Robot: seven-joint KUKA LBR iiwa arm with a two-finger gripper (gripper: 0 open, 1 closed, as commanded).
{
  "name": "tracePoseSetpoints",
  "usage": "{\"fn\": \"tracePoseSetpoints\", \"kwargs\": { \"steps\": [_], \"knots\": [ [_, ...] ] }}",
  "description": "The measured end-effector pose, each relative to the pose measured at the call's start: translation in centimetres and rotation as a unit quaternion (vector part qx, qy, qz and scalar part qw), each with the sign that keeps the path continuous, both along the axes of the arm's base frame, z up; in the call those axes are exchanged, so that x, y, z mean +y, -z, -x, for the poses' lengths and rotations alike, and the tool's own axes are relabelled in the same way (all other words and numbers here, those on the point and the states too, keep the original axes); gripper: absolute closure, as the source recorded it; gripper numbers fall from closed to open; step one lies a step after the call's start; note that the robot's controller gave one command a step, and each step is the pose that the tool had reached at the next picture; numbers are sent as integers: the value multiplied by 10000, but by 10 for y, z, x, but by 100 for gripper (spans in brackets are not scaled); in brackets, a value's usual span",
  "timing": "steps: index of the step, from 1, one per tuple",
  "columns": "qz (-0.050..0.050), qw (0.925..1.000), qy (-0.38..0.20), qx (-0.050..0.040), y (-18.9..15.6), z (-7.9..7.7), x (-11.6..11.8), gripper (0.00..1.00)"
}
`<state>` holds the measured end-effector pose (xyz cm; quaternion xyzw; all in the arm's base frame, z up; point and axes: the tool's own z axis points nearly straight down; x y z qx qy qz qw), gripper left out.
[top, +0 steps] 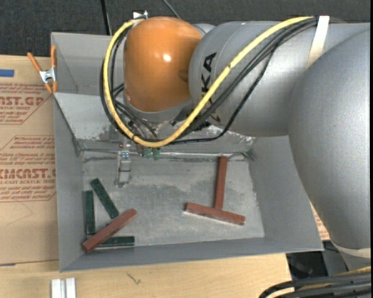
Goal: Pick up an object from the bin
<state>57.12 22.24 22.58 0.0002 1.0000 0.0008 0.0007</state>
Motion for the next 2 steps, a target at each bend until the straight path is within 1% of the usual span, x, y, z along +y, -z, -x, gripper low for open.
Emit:
{"fn": "tracePoseSetpoints", "kwargs": {
  "steps": [1, 2],
  "knots": [
    [0, 10000, 0, 0, 0, 0, 0, 0],
    [-15, 9999, 142, -40, 40, 6, 2, 0]
  ]
}}
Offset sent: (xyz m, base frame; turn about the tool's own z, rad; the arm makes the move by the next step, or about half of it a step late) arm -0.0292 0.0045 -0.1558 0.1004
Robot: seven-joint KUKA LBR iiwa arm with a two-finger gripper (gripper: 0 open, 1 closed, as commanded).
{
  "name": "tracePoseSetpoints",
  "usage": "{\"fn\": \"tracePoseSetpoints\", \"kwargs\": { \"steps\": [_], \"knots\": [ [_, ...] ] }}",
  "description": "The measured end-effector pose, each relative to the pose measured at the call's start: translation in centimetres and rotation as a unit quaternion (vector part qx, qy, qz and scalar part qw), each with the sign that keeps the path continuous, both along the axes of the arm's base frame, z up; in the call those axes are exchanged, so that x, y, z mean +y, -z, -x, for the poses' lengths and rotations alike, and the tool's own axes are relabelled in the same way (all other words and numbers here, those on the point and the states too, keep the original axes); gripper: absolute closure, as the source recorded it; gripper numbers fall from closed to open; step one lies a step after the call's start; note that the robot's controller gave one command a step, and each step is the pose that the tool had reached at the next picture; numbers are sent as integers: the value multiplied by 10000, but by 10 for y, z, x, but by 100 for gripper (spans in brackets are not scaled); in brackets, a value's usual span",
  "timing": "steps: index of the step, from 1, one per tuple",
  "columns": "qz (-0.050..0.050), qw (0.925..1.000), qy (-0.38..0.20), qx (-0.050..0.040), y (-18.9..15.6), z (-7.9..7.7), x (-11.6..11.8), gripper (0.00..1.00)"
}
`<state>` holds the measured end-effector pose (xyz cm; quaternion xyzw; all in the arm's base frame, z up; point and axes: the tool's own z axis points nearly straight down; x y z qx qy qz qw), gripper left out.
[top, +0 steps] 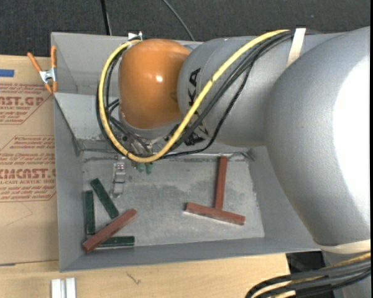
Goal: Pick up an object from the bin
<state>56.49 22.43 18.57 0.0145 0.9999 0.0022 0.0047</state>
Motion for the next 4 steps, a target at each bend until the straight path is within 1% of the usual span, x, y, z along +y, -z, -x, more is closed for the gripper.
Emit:
{"fn": "tracePoseSetpoints", "kwargs": {
  "steps": [1, 2, 3, 4],
  "knots": [
    [13, 9996, -288, 23, 62, 4, -5, 0],
    [31, 9879, -1553, 60, 93, 7, -4, 0],
    [32, 9553, -2957, 1, 109, 34, 1, 0],
    [43, 9420, -3355, 2, 110, 38, 8, 0]
  ]
}}
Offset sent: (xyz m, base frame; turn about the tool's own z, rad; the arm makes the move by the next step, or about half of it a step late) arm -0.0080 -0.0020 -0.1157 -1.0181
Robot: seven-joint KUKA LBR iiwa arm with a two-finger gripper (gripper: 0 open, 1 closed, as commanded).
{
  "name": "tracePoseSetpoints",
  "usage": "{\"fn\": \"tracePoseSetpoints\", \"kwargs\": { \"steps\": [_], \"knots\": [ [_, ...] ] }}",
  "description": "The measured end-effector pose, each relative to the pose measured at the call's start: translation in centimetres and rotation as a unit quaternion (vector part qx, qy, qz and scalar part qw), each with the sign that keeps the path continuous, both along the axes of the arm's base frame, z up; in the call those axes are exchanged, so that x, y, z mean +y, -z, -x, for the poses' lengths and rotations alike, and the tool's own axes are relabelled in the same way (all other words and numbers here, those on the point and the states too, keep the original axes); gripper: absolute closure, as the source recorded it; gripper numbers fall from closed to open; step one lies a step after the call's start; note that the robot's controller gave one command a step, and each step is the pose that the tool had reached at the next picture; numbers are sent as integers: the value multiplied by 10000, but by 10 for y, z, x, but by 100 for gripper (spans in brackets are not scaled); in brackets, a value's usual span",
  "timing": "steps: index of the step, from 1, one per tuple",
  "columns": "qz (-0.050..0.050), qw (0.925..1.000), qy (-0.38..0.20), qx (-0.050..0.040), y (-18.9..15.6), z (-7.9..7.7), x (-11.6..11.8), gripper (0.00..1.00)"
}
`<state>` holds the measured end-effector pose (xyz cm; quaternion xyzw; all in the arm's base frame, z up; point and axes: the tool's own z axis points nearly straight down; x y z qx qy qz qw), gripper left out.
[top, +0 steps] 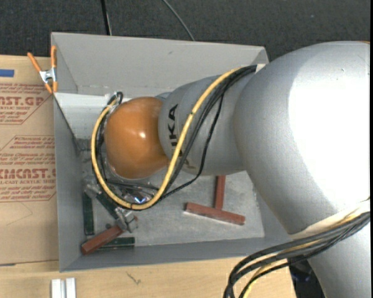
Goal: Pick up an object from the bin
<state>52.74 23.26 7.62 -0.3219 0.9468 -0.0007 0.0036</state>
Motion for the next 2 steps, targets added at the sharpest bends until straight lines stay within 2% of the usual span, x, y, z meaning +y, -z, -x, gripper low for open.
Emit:
{"fn": "tracePoseSetpoints", "kwargs": {
  "steps": [1, 2],
  "knots": [
    [-4, 9711, -2388, 9, 5, -36, -12, 100],
    [-4, 9711, -2387, 9, 5, -36, -12, 100]
  ]
}}
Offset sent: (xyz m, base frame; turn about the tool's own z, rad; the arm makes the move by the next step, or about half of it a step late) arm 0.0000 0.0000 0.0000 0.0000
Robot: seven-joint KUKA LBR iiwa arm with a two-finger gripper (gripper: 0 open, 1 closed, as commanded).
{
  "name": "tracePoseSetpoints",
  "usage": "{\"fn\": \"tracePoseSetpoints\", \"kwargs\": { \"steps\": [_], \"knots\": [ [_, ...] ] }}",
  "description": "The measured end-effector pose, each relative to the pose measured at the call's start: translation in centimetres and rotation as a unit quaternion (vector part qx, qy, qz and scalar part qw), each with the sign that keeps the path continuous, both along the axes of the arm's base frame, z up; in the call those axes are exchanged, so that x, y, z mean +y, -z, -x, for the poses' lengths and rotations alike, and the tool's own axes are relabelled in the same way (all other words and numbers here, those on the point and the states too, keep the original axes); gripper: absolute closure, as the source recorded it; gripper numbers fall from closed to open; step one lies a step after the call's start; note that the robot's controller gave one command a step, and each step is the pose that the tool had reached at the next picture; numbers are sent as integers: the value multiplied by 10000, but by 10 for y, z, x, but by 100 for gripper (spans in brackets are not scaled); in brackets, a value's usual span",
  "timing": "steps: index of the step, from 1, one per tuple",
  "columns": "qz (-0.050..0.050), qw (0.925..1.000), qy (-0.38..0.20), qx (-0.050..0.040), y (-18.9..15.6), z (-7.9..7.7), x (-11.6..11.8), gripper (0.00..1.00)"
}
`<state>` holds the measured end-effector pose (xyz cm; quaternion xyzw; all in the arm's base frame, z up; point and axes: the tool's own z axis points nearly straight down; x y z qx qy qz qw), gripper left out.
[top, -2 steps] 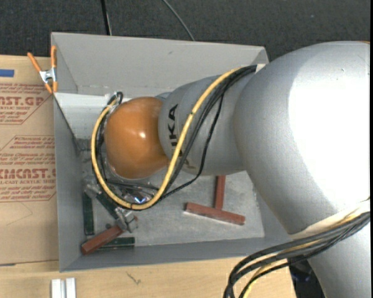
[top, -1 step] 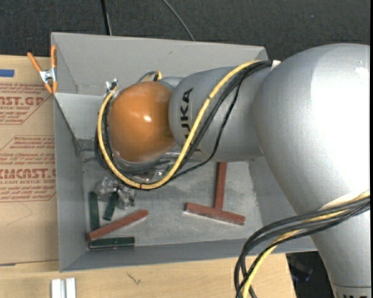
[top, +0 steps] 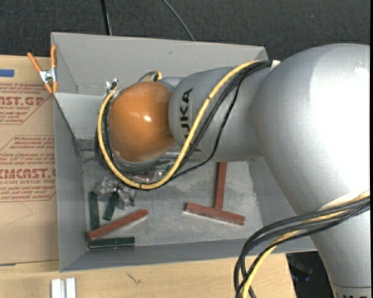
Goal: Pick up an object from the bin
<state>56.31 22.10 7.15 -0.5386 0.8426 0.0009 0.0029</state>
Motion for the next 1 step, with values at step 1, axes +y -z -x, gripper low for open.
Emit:
{"fn": "tracePoseSetpoints", "kwargs": {
  "steps": [1],
  "knots": [
    [11, 9996, 281, 22, -209, 1, -12, 100]
  ]
}}
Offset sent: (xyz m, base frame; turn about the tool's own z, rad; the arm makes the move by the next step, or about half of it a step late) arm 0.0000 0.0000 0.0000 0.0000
